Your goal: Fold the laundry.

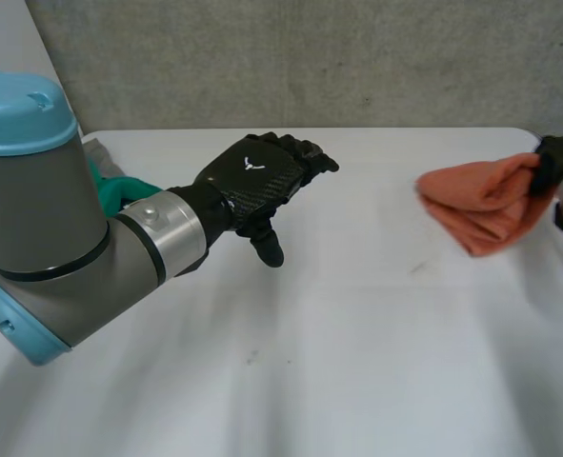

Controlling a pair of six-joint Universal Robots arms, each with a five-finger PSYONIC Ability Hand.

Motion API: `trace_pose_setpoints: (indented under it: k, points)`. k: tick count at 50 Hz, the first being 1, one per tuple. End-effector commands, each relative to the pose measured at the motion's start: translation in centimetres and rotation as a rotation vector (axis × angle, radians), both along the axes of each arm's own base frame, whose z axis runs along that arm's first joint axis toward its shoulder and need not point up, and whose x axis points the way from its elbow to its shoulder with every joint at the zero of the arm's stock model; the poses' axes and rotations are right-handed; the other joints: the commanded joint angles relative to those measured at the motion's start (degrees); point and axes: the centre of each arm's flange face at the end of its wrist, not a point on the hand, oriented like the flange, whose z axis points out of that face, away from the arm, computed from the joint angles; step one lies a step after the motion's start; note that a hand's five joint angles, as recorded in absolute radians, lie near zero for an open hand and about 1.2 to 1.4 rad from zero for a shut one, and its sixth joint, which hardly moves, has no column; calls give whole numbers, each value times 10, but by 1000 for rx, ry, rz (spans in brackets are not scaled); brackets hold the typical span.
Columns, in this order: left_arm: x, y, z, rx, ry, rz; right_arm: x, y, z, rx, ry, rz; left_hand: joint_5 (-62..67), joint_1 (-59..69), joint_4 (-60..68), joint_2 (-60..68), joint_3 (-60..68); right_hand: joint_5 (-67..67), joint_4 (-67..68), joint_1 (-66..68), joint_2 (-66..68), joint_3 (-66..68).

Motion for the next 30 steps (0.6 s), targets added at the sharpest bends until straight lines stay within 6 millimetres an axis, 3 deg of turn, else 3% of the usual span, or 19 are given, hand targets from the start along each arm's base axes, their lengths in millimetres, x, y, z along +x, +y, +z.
trace_pose_setpoints:
  k: [1,12,19,20,21,25,30]
  points:
    - [-3,-2,-3,-5,3,-2,-67,-22,-1,-65,63,-183,-22,-6,-9,-8,-12,136,119,257,123,122]
    - [-4,-8,-12,5,-9,24,-85,-29,-1,-125,219,-295,-20,-5,-8,-7,-11,136,119,257,123,122]
    - [-5,-9,-14,11,-10,24,-76,-29,-10,-109,273,-260,-20,-5,-8,-7,-11,136,119,257,123,122]
    - [-5,-9,-14,13,-9,24,-75,-28,-10,-107,275,-251,-20,-5,-8,-7,-11,85,68,206,72,71]
    - [-6,-9,-15,16,-8,25,-72,-27,-12,-87,279,-232,-20,-5,-8,-7,-11,-564,-581,-443,-577,-578]
    - [-5,-9,-16,24,-6,27,-68,-20,-15,-6,307,-177,-20,-5,-8,-7,-11,-564,-581,-443,-577,-578]
    - [-5,-8,-18,33,-11,26,-81,-5,-14,135,335,-158,-20,-5,-8,-7,-11,-564,-581,-443,-577,-578]
